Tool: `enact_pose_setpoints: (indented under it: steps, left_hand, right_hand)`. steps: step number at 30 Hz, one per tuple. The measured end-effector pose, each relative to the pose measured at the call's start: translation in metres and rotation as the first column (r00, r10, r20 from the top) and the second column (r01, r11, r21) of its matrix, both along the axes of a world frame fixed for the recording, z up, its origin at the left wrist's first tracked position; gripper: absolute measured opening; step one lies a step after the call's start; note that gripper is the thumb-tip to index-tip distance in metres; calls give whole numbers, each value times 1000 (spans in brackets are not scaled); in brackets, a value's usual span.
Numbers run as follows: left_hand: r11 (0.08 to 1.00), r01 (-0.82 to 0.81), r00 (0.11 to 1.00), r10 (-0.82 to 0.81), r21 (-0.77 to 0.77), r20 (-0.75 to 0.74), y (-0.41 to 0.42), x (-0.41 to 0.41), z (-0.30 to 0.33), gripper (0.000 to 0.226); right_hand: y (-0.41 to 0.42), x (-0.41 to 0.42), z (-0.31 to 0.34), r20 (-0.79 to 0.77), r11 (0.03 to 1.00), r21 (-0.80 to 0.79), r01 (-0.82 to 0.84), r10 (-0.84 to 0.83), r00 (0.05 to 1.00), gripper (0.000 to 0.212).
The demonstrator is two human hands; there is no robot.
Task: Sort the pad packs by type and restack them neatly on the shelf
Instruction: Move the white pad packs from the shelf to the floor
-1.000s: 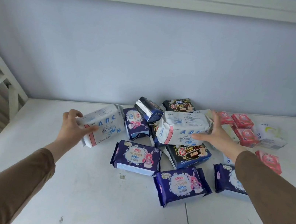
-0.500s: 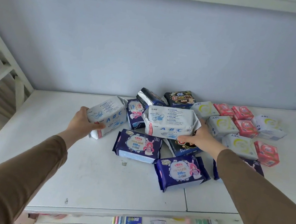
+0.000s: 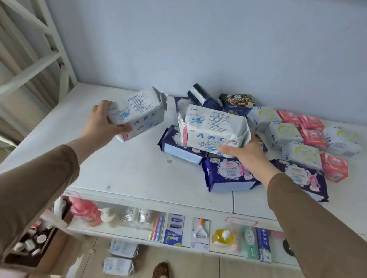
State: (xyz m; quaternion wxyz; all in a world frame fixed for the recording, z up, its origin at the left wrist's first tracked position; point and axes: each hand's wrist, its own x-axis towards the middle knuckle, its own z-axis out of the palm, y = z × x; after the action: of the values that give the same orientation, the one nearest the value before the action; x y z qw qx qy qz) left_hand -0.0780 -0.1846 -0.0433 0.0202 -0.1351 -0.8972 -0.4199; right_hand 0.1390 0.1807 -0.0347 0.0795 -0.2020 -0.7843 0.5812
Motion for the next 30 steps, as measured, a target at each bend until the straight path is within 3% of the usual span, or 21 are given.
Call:
enact_pose_setpoints:
  steps: [4, 8, 14, 19, 23, 30]
  left_hand:
    - [1000, 7, 1000, -7, -7, -21, -41, 66, -2, 78]
    - [994, 23, 1000, -21, -109, 22, -87, 133, -15, 83]
    - [973, 119, 989, -99, -197, 110, -159, 204, -57, 86]
    - [944, 220, 972, -189, -247, 141, -223, 233, -103, 90]
    - [923, 290, 946, -236, -253, 223, -279, 248, -151, 91]
    - [863, 421, 868, -294, -280, 400, -339, 257, -287, 90]
  right_hand:
    - [-49, 56, -1, -5, 998, -15, -63, 62, 998, 90]
    - [-104, 123, -21, 32, 991, -49, -123, 125, 992, 68]
    - [-175, 191, -77, 156, 961, -189, -203, 233, 960, 96]
    - [-251, 229, -126, 231, 954, -222, -203, 253, 939, 96]
    - [-326, 254, -172, 291, 949, -276, -150, 231, 928, 90]
    - [-437, 281, -304, 479, 974, -197, -107, 191, 857, 77]
